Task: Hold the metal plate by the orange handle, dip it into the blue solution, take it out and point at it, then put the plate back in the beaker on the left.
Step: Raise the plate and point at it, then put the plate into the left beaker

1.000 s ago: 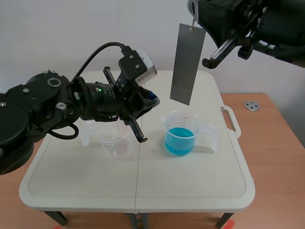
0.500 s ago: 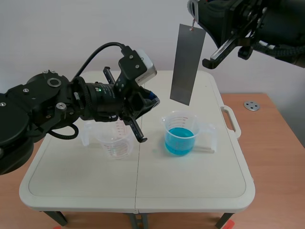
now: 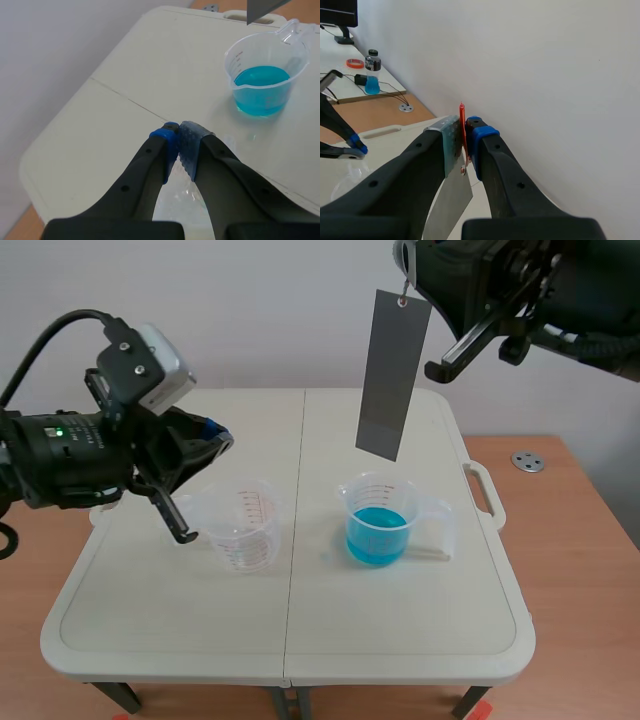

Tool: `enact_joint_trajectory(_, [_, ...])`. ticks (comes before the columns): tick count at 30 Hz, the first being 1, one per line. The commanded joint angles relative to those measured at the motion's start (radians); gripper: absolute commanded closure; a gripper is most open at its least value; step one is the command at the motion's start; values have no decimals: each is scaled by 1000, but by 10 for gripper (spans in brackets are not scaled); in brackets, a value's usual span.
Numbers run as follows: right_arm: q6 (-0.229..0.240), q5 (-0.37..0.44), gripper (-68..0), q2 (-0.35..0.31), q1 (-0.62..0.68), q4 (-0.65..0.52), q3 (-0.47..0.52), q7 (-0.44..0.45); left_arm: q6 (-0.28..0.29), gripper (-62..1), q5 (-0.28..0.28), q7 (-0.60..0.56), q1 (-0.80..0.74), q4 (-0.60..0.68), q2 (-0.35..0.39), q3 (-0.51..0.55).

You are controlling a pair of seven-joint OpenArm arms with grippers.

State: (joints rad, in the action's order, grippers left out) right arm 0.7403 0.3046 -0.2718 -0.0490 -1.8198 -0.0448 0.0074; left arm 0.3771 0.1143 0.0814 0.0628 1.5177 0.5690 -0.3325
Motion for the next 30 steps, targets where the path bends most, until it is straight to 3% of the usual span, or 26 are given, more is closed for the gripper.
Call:
enact_joint_trajectory(1, [5,19,-15,-5,-15,-19,7,13,-2,-21,9,-22,-53,39,15,39])
enact_joint_trajectory(7, [5,22,-15,-5,-15,-19,6,13,-25,-21,23,-67,-298,154,61,229])
enact_joint_trajectory(14, [5,22,-15,-5,-15,-19,6,13,-25,-21,32,-146,-605,247,66,447])
enact_joint_trajectory(30, [5,44,-15,-5,-82,-19,-50,-19,-27,-21,78,-287,-1159,276,42,739])
